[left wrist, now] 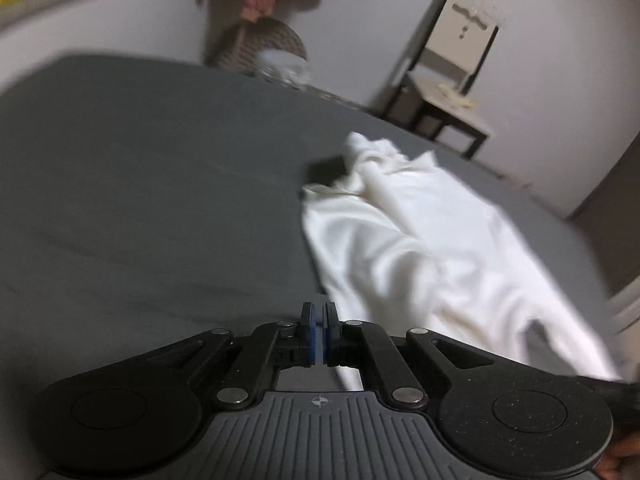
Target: Fold clothes
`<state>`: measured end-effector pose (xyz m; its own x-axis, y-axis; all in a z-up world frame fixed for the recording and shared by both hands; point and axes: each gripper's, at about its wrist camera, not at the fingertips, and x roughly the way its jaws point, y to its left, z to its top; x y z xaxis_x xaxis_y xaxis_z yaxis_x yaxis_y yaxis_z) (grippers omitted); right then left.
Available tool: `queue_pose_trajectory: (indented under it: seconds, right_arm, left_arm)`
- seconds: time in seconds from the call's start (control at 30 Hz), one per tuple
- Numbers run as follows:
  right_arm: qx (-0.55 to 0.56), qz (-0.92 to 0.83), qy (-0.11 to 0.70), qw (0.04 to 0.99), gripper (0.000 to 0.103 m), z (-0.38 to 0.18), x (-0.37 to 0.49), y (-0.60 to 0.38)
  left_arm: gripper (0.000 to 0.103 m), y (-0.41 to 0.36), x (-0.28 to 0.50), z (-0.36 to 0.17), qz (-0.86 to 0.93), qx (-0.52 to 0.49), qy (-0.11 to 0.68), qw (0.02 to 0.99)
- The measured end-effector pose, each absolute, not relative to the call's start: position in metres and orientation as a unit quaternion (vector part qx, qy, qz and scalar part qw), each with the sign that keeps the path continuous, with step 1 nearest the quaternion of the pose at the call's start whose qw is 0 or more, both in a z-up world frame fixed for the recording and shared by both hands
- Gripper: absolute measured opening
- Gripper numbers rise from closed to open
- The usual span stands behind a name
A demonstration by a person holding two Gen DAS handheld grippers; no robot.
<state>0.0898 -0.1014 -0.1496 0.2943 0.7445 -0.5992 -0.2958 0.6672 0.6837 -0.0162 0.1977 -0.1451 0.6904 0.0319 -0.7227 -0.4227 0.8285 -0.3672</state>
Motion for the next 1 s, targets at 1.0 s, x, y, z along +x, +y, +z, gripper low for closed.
queue_pose_trajectory:
  seconds: [1.0]
  right_arm:
    - [0.24,0.346,0.501,0.756,0.03,-0.154,0.09,-0.096]
  left_arm:
    - [0.037,0.177,0.012,-0.205,0.121,-0.283,0.405,0.861]
